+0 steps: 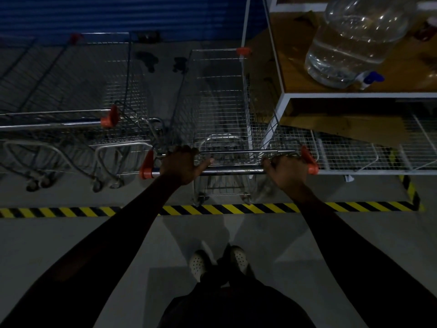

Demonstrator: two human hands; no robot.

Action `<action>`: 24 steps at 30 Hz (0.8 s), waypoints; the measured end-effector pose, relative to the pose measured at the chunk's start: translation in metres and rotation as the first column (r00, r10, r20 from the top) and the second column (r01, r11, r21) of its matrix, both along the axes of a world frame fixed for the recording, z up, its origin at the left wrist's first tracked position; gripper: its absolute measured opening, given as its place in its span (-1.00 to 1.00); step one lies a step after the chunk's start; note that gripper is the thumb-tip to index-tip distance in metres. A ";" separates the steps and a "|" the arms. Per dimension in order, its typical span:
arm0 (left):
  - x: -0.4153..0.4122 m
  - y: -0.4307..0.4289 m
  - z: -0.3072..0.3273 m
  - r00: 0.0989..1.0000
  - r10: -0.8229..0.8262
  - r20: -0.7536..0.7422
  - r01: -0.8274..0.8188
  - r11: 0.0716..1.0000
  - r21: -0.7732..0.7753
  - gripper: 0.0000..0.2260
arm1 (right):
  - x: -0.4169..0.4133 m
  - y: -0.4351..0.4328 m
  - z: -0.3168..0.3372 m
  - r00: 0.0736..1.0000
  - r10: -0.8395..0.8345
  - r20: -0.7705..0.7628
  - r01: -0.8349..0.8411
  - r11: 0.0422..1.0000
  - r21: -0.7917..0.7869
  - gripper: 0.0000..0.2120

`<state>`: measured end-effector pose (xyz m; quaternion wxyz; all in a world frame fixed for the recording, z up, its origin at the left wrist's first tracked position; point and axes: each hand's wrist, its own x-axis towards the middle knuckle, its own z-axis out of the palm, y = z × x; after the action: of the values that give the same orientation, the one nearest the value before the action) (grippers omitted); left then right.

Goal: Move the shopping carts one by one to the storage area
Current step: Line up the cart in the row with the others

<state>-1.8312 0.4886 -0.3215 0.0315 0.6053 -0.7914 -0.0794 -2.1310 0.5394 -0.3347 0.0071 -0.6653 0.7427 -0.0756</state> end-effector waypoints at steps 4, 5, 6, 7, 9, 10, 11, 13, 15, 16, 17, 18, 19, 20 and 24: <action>-0.001 0.001 0.003 1.000 0.001 0.000 -0.001 1.000 0.032 -0.10 | 0.000 -0.001 0.005 1.000 -0.009 0.009 0.008 0.998 0.064 -0.26; -0.001 0.000 0.003 1.000 -0.001 -0.008 0.001 0.999 0.034 -0.12 | 0.000 -0.002 0.005 1.000 -0.014 0.021 0.012 0.997 0.077 -0.26; -0.001 0.000 0.004 1.000 0.001 -0.019 0.000 0.999 0.036 -0.15 | 0.000 -0.003 0.006 0.999 -0.019 0.046 0.015 0.997 0.080 -0.25; -0.001 0.000 0.003 1.000 -0.002 -0.031 0.003 0.999 0.035 -0.17 | 0.000 -0.003 0.006 0.997 -0.025 0.076 0.019 0.996 0.083 -0.24; -0.002 0.001 0.004 0.998 -0.009 -0.055 0.011 0.999 0.041 -0.17 | -0.001 -0.004 0.008 0.993 -0.025 0.117 0.016 0.997 0.072 -0.26; -0.002 0.001 0.005 0.998 -0.005 -0.062 0.008 0.999 0.052 -0.16 | -0.001 -0.004 0.009 0.992 -0.020 0.127 0.011 0.998 0.065 -0.30; -0.002 0.000 0.005 0.997 -0.001 -0.071 0.005 0.998 0.058 -0.14 | -0.002 -0.004 0.011 0.990 -0.016 0.138 0.007 0.998 0.063 -0.37; 0.000 -0.002 0.006 0.993 0.014 -0.117 -0.004 0.996 0.085 -0.09 | -0.002 -0.008 0.012 0.983 -0.019 0.180 0.005 0.997 0.078 -0.51; 0.003 -0.001 0.007 0.983 0.016 -0.186 0.004 0.994 0.109 -0.09 | -0.001 -0.013 0.012 0.971 -0.041 0.236 0.023 0.997 0.076 -0.57; 0.003 0.000 0.011 0.977 0.016 -0.215 0.009 0.993 0.118 -0.13 | -0.001 -0.015 0.012 0.961 -0.042 0.274 0.030 0.998 0.051 -0.62; 0.004 0.000 0.014 0.972 0.012 -0.233 0.015 0.993 0.114 -0.19 | 0.001 -0.018 0.012 0.941 -0.050 0.333 0.042 0.999 0.031 -0.70; 0.004 0.000 0.018 0.969 0.014 -0.247 0.014 0.994 0.111 -0.25 | 0.003 -0.020 0.014 0.912 -0.057 0.406 0.053 0.998 0.022 -0.78; 0.006 -0.002 0.020 0.966 0.012 -0.259 0.013 0.995 0.096 -0.28 | 0.007 -0.022 0.017 0.880 -0.062 0.471 0.058 0.998 0.022 -0.80; 0.009 -0.003 0.026 0.964 0.012 -0.266 0.010 0.997 0.080 -0.26 | 0.012 -0.024 0.021 0.851 -0.051 0.522 0.050 0.999 0.016 -0.76; 0.031 -0.009 0.046 0.960 0.039 -0.278 -0.042 0.999 -0.006 -0.24 | 0.045 -0.037 0.041 0.798 0.042 0.601 -0.025 0.999 -0.037 -0.63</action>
<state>-1.7998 0.4800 -0.2756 0.1476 0.6041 -0.7670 -0.1582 -2.0857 0.5022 -0.2939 0.2344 -0.6202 0.6891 -0.2925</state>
